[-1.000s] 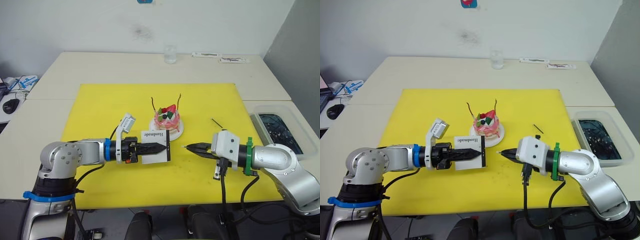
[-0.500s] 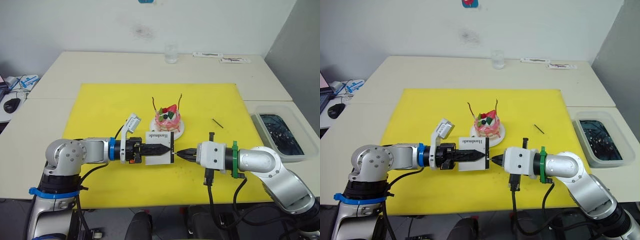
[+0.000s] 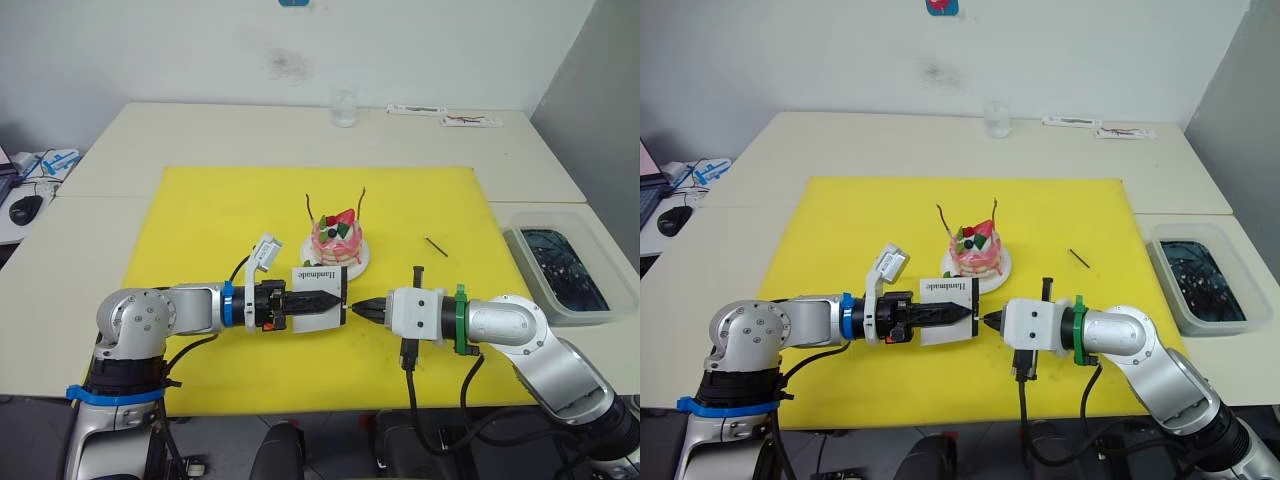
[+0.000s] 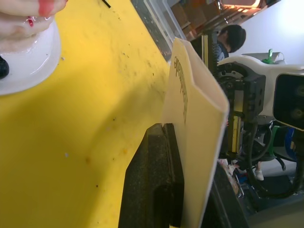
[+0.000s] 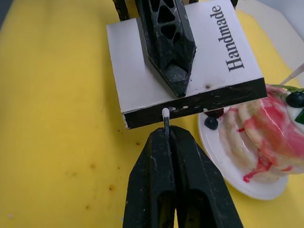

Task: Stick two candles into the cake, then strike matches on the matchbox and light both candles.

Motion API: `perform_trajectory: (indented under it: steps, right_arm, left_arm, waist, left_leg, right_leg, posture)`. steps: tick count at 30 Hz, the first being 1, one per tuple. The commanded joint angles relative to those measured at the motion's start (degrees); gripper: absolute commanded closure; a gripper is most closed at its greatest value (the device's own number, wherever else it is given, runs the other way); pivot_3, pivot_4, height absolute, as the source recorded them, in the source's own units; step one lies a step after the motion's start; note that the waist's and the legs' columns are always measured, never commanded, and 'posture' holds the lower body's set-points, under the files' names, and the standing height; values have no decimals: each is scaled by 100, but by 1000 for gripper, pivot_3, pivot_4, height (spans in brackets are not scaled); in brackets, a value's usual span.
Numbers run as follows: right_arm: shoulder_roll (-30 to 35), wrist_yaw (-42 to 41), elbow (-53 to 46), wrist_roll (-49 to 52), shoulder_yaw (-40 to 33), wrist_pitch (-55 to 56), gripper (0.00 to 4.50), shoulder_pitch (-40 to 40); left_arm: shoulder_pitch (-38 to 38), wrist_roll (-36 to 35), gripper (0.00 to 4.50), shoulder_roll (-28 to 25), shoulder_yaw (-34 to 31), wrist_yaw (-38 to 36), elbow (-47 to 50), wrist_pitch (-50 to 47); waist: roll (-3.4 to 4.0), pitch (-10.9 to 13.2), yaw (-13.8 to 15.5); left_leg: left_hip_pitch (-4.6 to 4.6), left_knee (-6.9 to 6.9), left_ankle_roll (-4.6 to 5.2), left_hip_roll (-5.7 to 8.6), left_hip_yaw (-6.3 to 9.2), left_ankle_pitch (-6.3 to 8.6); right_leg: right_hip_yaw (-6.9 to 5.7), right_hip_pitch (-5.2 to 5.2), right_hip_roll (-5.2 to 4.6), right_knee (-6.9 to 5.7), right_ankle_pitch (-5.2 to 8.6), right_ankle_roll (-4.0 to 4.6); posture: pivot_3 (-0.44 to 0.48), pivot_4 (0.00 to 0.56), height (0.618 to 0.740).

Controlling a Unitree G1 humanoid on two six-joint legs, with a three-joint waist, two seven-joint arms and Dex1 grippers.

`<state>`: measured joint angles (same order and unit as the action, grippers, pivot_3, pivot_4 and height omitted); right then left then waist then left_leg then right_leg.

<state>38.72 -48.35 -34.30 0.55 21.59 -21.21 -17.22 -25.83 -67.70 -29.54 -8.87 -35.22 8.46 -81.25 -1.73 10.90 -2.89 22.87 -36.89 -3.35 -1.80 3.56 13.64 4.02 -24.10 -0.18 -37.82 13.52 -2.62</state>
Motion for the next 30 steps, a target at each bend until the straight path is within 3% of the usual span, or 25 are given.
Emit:
perform_trajectory:
  steps: [1, 3, 5, 10, 15, 20, 30]
  right_arm:
    - [174, -232, 3, -105, 156, 168, 4458, 119]
    - [224, -343, -126, 62, 11, 131, 4458, 125]
    - [231, -406, -191, 218, -156, 32, 4458, 74]
    - [183, -397, -292, 562, -569, -323, 4458, -98]
    - [161, -346, -395, 815, -868, -678, 4458, -301]
    - [-209, -38, -290, 921, -863, -1266, 4458, -1132]
    - [-1136, 843, 417, 264, -264, -1628, 4458, -2264]
  left_arm:
    - [-1175, -1828, 4500, -59, -812, 729, -115, 149]
    - [-1733, -2537, 4500, -560, -1131, 1159, -415, 271]
    - [-1942, -2898, 4500, -1121, -1290, 1424, -635, 298]
    - [-1209, -2914, 4500, -2017, -1167, 1217, -77, 129]
    - [-423, -2483, 4500, -2242, -1068, 830, 451, 281]
    - [739, -1233, 4500, -2217, -667, 148, 923, 811]
    - [1344, -73, 4500, -1955, -88, -579, 916, 1449]
  waist:
    - [-22, 13, 20]
    - [-71, 43, 64]
    - [-53, 37, -6]
    - [-27, 26, -44]
    - [-48, 39, 40]
    - [-42, 43, 45]
    - [-40, 44, 72]
  left_leg:
    - [1, -4, 0, 0, 0, 0]
    - [3, -8, 1, 0, 22, -1]
    - [3, -6, -1, -5, 29, -2]
    - [-19, 11, -2, -1, -7, -1]
    - [3, 4, -4, -2, 15, 0]
    - [-9, 5, -4, 0, -3, -1]
    - [3, 6, -4, -4, 2, -1]
  right_leg:
    - [0, -1, 0, -4, -3, -5]
    - [-18, -1, 3, -13, -5, -7]
    - [-20, -2, 10, -11, -6, -4]
    - [6, 2, 0, -16, 7, -9]
    - [-13, -5, 0, -12, 8, -5]
    - [1, -3, -3, -16, 21, 24]
    - [-5, -9, 0, -8, 18, 33]
  posture:
    - [0, 150, 740]
    - [0, 150, 740]
    - [0, 150, 740]
    - [0, 150, 740]
    - [0, 150, 740]
    - [0, 150, 740]
    - [0, 150, 740]
